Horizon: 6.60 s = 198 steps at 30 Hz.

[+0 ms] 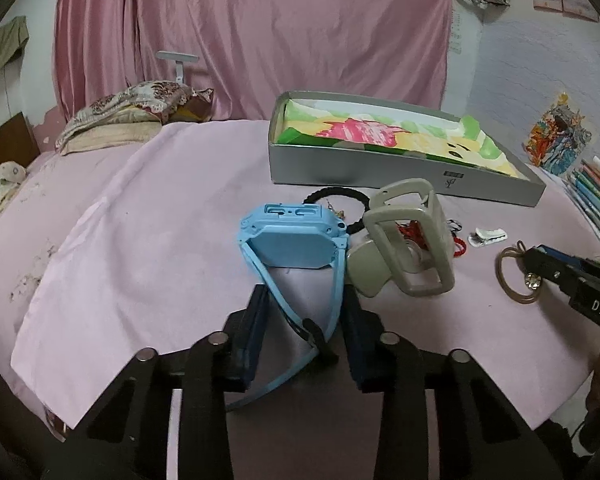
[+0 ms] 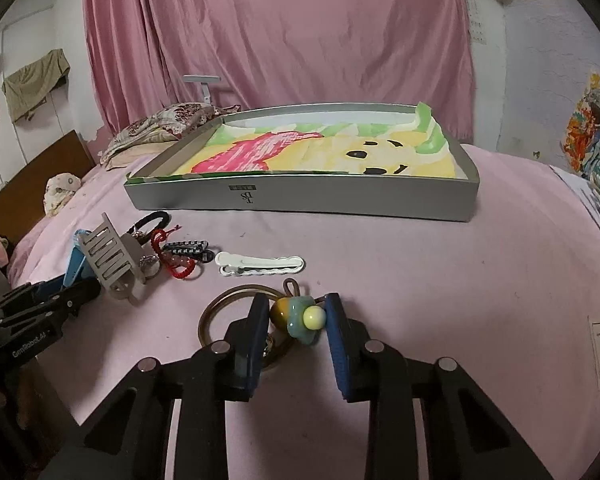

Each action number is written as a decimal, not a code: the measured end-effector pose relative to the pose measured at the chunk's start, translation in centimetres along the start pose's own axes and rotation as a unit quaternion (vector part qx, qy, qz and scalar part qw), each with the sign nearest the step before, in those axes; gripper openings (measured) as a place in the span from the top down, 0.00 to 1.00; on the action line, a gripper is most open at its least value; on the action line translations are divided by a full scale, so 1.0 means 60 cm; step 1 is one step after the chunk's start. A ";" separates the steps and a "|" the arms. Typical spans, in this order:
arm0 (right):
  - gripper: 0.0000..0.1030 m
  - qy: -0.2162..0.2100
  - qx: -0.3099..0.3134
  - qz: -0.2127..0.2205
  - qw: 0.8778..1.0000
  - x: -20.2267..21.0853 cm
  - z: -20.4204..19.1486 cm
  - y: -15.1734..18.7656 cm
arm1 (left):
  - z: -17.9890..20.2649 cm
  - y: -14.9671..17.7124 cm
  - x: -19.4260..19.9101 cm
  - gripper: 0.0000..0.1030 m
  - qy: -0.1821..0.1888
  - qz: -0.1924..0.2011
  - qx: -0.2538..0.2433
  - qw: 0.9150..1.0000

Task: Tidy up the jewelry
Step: 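Grasp the blue smartwatch with the left gripper while the right gripper grasps the beaded brown hair tie, then carry both items into the gray tray and open both grippers, then withdraw both grippers from the tray, then grasp the beige claw hair clip with the left gripper while the right gripper grasps the gold charm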

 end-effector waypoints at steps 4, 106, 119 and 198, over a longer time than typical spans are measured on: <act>0.74 -0.008 -0.004 0.004 1.000 0.002 0.001 0.003 | 0.005 0.002 0.005 0.86 -0.003 -0.004 0.005 1.000; 0.00 0.057 -0.038 0.160 0.985 0.088 0.067 -0.100 | 0.104 -0.130 0.039 0.19 0.106 0.080 0.031 0.991; 0.00 0.059 -0.015 0.185 0.981 0.106 0.021 -0.040 | 0.059 -0.051 0.076 0.09 0.083 0.124 0.012 0.989; 0.88 -0.015 0.012 0.154 0.988 0.086 0.000 -0.082 | 0.128 -0.115 0.068 0.84 0.139 0.135 0.009 0.981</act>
Point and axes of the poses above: each gripper's, at about its wrist camera, not at the fingertips, and x roughly against the way its jaws point, z to its right, y to its underside, the point moved 3 cm from there along -x, roughly the way its jaws point, and after that the axes turned 15 degrees about x, right-handed, at the moved point
